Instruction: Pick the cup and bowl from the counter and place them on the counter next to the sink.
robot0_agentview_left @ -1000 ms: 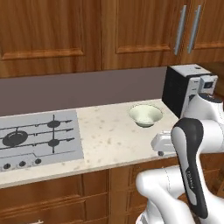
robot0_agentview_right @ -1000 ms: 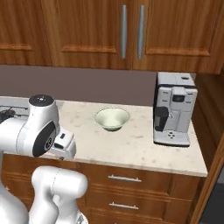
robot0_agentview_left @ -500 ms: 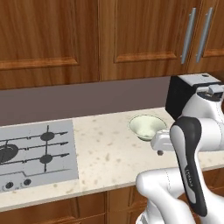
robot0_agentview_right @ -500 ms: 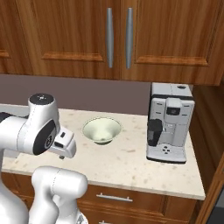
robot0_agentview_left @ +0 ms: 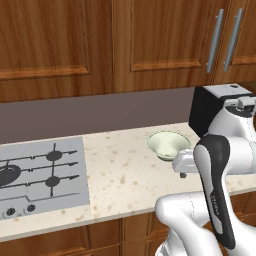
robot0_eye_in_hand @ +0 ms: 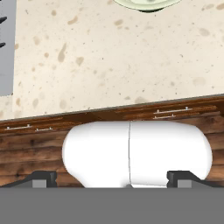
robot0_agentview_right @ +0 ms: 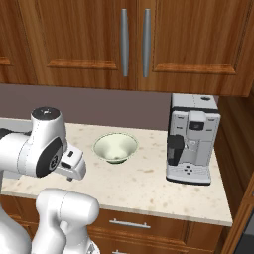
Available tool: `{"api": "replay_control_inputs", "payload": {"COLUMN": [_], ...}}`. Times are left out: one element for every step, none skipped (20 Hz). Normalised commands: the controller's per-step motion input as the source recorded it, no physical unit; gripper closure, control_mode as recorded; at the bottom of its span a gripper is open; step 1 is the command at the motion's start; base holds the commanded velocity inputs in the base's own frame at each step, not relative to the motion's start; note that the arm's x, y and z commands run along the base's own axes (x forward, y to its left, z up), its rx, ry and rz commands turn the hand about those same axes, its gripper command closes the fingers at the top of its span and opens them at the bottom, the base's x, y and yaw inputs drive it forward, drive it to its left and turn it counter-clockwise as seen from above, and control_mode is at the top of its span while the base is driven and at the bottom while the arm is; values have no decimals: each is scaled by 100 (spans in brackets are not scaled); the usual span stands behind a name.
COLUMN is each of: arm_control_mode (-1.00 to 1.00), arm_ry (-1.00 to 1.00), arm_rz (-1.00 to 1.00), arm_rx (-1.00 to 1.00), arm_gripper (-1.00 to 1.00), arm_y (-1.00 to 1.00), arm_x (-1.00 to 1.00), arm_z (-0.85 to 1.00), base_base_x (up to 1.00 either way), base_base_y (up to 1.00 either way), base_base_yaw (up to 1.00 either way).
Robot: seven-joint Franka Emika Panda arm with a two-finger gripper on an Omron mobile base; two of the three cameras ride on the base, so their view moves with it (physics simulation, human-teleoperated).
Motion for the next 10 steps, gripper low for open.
{"api": "replay_control_inputs", "payload": {"arm_control_mode": [100,100,100,100,100,100,100,-100,-100,-100], "arm_ry": [0,0,0,0,0,0,0,0,0,0], "arm_rz": [0,0,0,0,0,0,0,0,0,0], "arm_rx": [0,0,0,0,0,0,0,0,0,0], "arm_gripper": [-100,-100,-100,-100,-100,-100,-100,-100,-100,-100], "arm_y": [0,0,0,0,0,0,0,0,0,15], "arm_x": [0,0,0,0,0,0,0,0,0,39], "arm_z": [0,0,0,0,0,0,0,0,0,0], "base_base_x": [0,0,0,0,0,0,0,0,0,0], "base_base_y": [0,0,0,0,0,0,0,0,0,0], "base_base_yaw": [0,0,0,0,0,0,0,0,0,0]}}
